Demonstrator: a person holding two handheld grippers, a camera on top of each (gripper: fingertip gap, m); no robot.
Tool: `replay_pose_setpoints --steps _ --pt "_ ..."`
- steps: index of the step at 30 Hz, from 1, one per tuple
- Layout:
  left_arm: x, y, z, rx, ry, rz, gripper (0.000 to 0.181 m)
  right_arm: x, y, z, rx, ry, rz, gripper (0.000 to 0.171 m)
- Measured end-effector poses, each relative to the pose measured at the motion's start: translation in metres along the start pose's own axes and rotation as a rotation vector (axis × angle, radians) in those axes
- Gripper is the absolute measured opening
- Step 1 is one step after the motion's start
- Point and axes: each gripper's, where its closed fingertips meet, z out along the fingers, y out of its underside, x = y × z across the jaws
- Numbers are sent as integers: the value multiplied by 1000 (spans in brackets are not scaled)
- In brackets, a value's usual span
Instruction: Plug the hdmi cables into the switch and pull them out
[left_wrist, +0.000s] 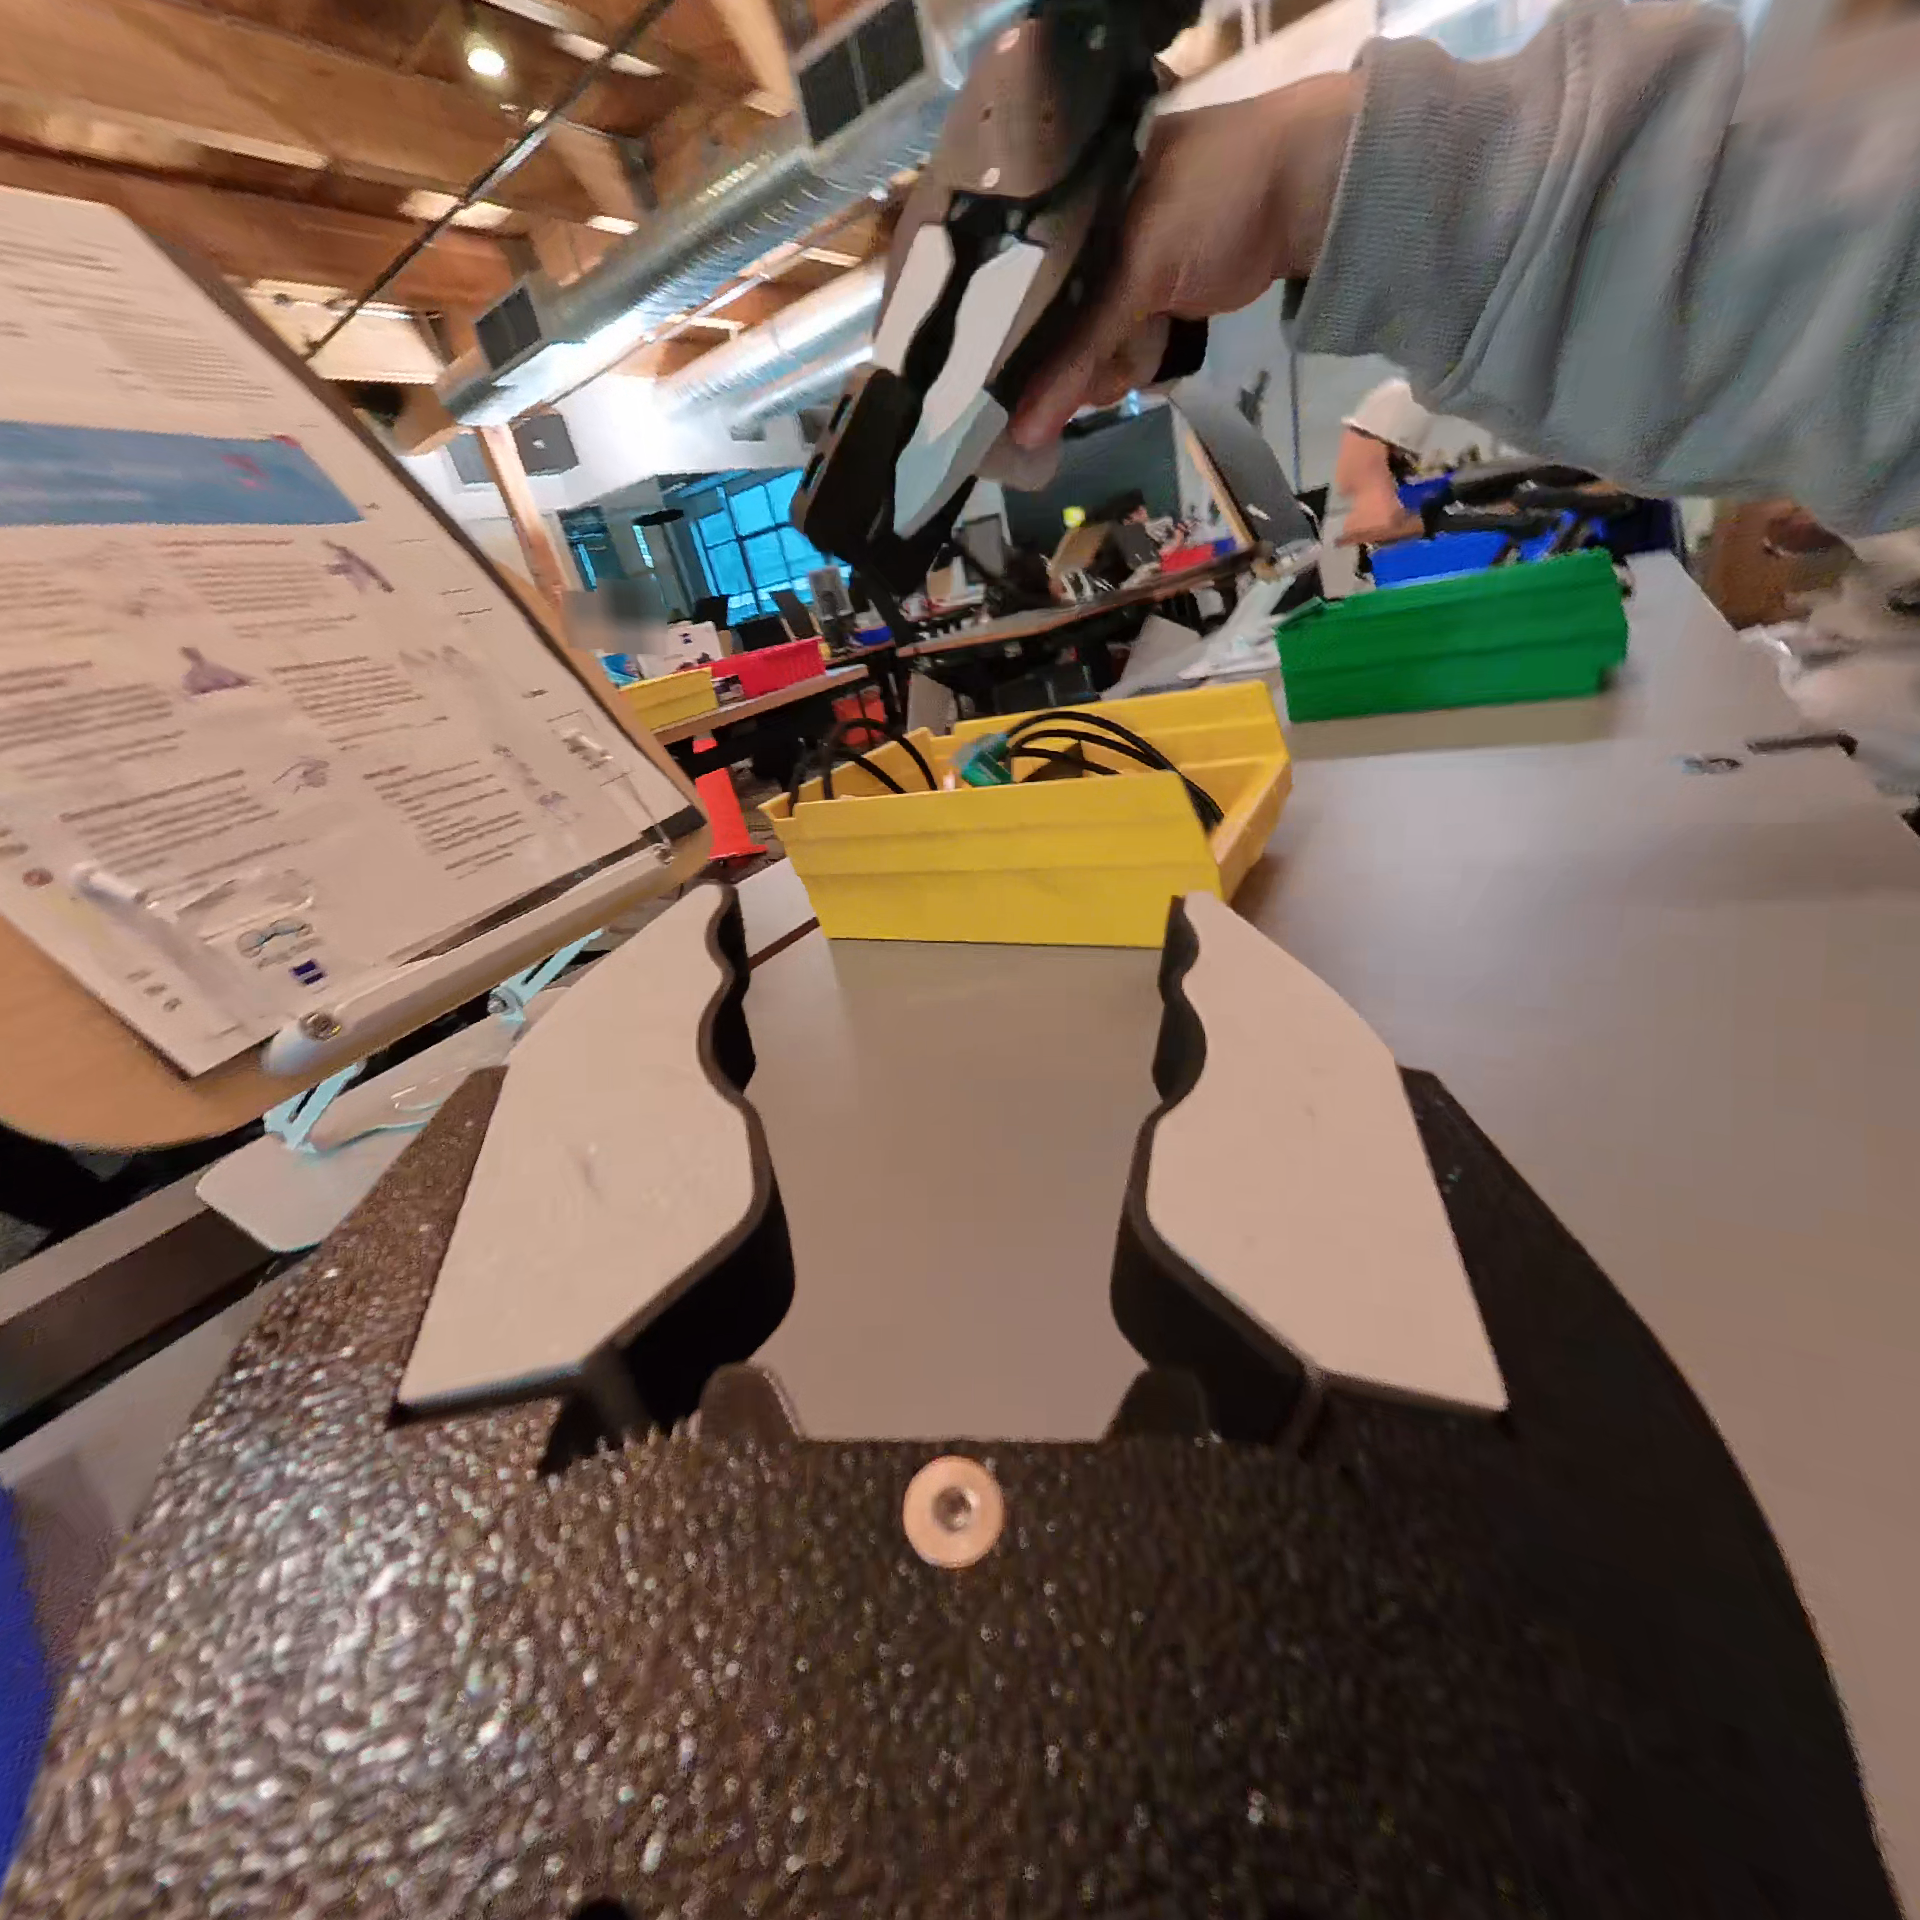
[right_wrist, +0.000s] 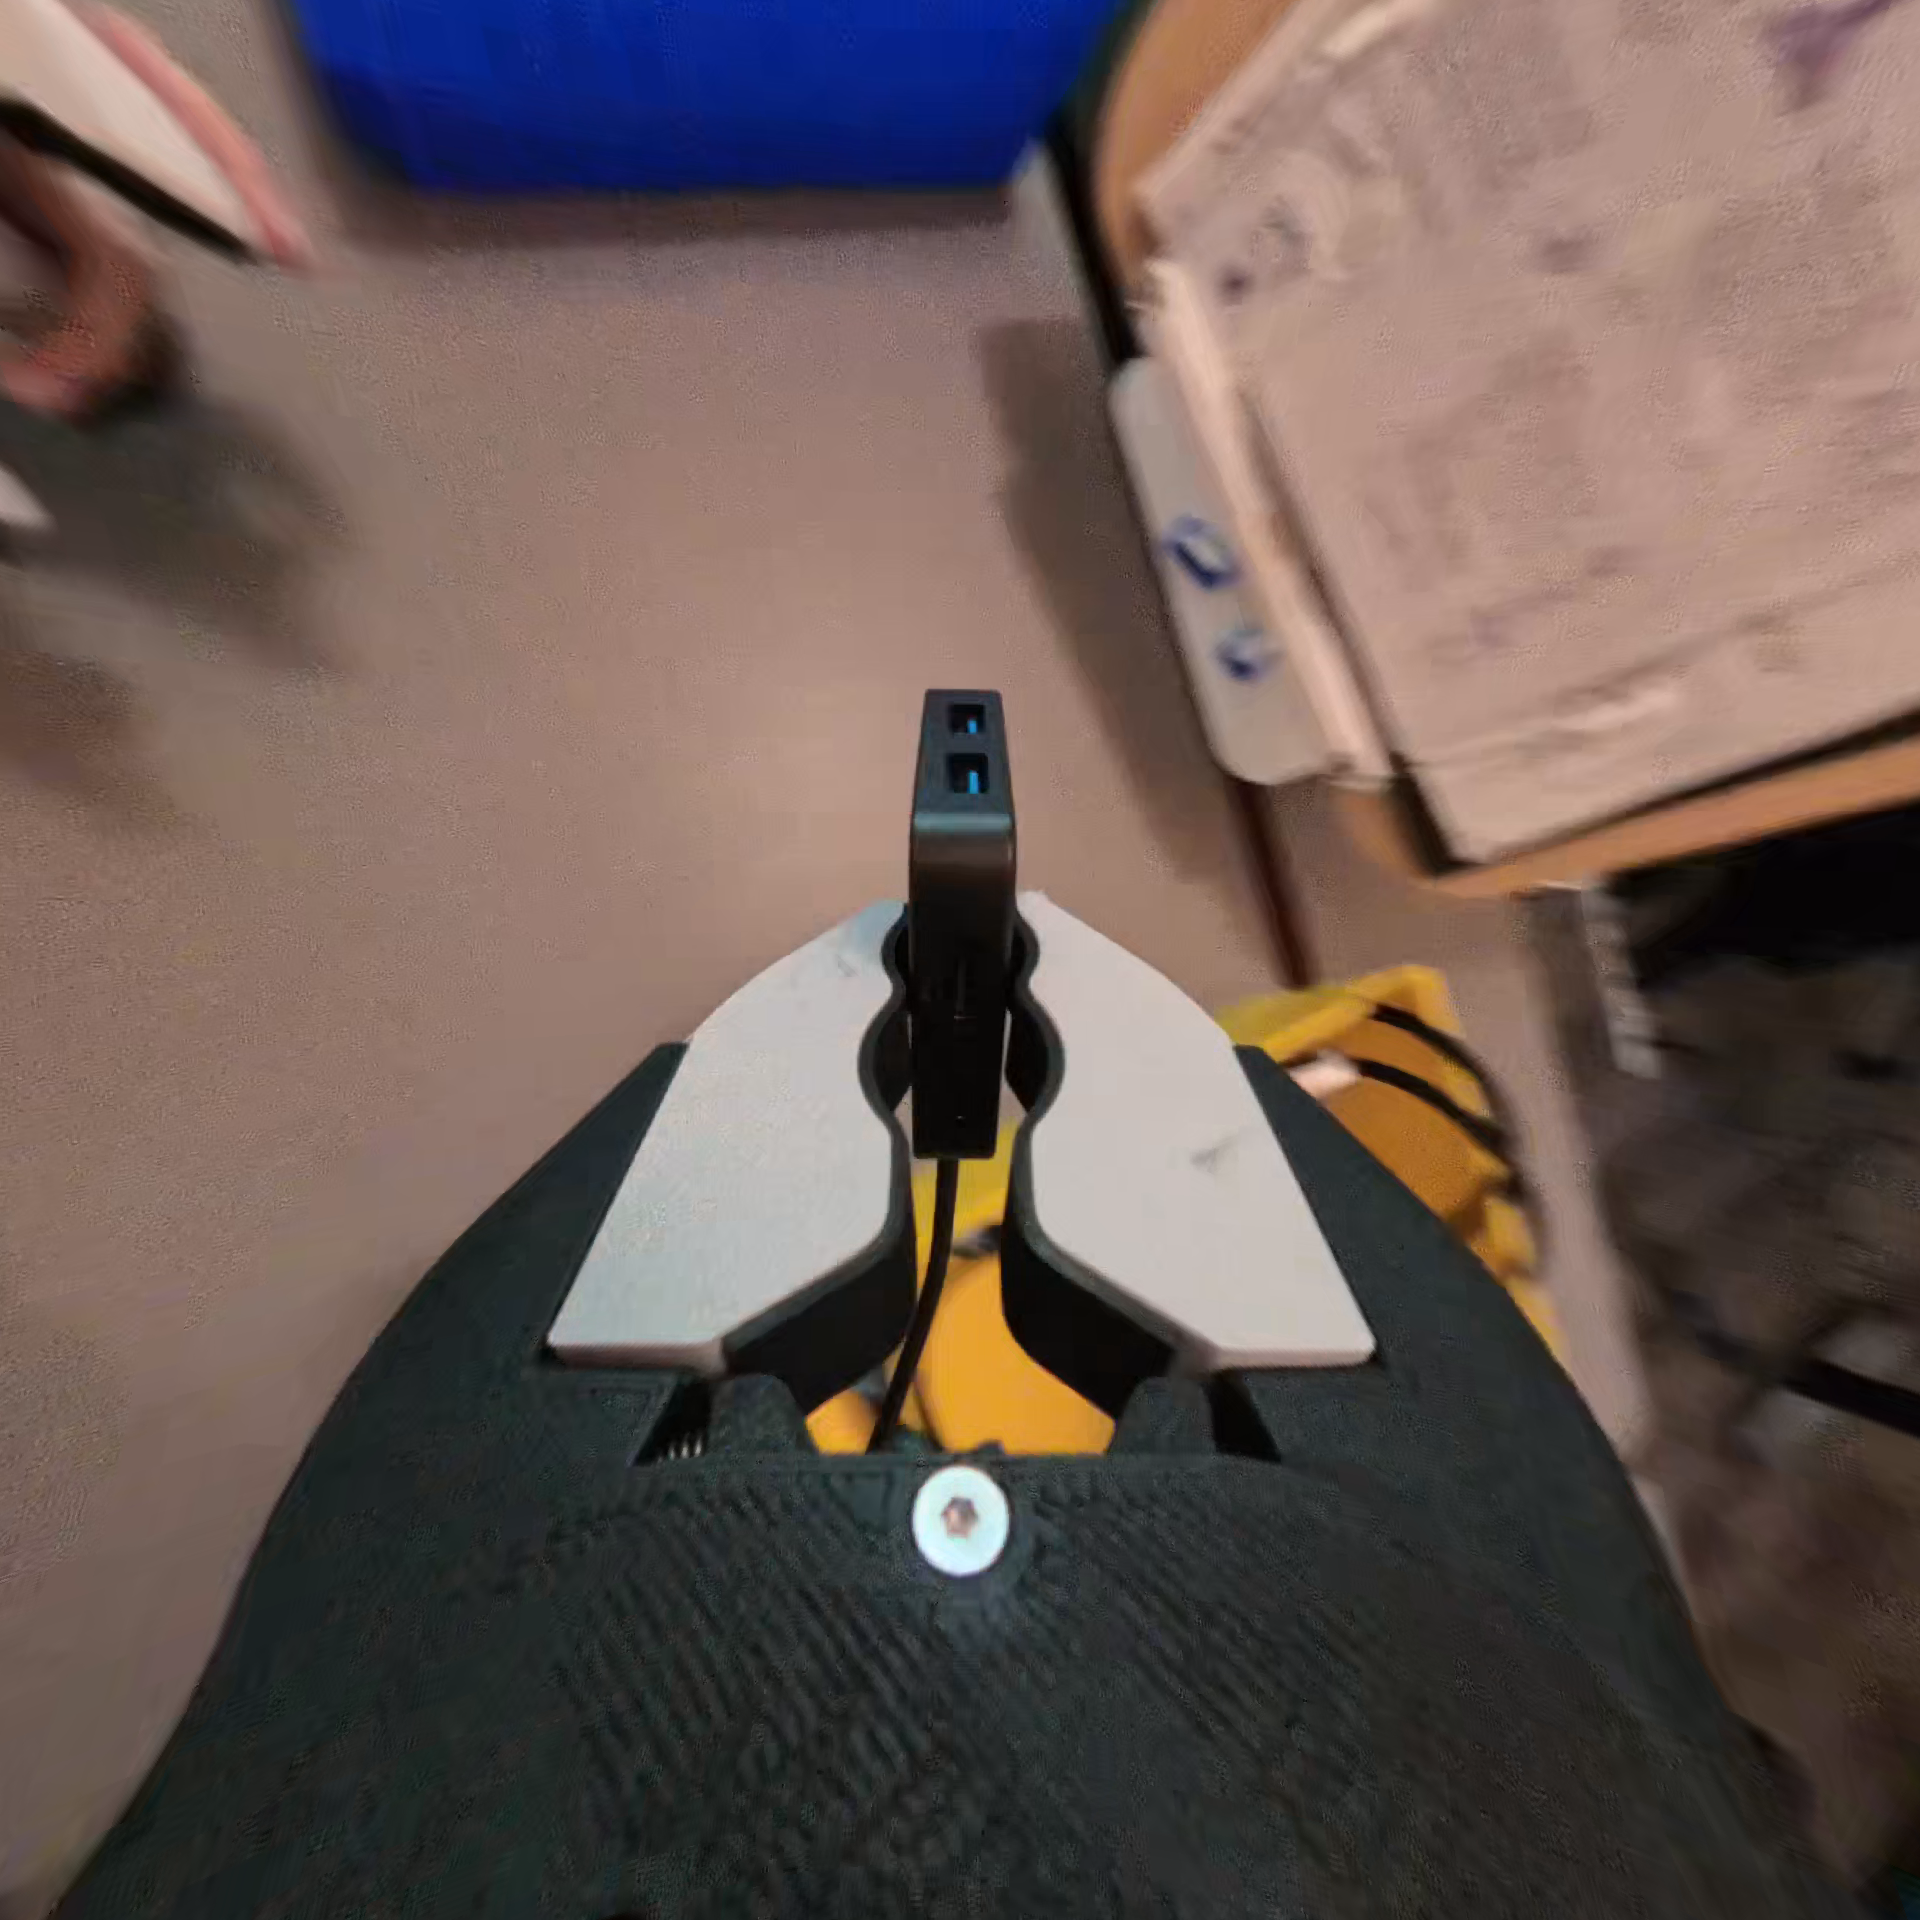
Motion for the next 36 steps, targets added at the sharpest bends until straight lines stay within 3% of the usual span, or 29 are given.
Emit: replay_pose_setpoints --steps 2,5,8,11,18,21,27,31,36 --pt "-8 0 -2 8 -38 -38 72 73 16 -25 -95 291 -167 14" --pt "-13 7 0 -24 -59 -69 70 146 43 -33 -175 496 -393 14" --pt "-11 14 1 -59 -53 -59 70 171 114 -5 -419 406 -554 14" --pt "-11 16 1 -69 -51 -54 70 165 172 28 -626 272 -673 14" --pt "-6 19 3 -86 -19 -72 64 160 209 63 -692 240 -581 19" --pt "-2 21 4 -103 -1 -61 65 159 200 61 -621 254 -541 45" --pt "3 27 7 -143 15 -39 66 159 182 26 -442 292 -213 66" --pt "1 29 7 -161 5 -44 66 153 167 -22 -231 502 68 67" --pt "1 38 9 -208 10 -88 67 69 175 -69 155 518 381 64"
